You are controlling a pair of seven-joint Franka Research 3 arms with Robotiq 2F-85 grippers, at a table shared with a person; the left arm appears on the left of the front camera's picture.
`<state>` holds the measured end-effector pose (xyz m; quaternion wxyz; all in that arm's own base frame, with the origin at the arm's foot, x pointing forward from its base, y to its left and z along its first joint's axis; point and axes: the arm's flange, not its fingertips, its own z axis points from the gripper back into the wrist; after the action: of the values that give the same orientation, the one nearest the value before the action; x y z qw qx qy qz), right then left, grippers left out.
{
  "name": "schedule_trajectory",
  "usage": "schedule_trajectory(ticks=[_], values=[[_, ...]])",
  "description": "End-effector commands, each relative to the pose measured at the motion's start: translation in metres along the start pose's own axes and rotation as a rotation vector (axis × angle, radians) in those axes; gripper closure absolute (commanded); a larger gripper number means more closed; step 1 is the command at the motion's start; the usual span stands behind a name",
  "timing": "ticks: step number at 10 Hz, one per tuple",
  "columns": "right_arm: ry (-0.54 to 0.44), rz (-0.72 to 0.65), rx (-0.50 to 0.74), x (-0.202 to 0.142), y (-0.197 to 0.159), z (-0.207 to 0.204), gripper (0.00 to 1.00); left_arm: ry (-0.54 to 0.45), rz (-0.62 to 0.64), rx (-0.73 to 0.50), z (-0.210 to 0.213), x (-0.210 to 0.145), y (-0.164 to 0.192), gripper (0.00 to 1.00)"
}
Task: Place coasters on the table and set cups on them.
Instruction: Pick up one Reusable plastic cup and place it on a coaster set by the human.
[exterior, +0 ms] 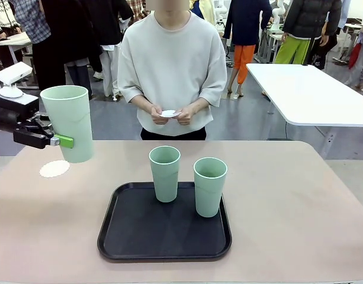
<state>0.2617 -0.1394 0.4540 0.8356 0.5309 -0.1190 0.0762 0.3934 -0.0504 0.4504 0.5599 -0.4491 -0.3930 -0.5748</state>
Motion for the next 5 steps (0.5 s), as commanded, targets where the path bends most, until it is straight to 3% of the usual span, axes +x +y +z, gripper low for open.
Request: schedule_trajectory(ticks=[1,5], values=[[-0.006,0.013,0.015,0.0,0.002,0.0,0.0,-0.045,-0.009,-0.064,0.033,0.002,0.031,0.16],[-0.006,0.013,0.015,0.0,0.002,0.0,0.0,-0.155,0.011,-0.094,0.132,-0.037,0.117,0.16]])
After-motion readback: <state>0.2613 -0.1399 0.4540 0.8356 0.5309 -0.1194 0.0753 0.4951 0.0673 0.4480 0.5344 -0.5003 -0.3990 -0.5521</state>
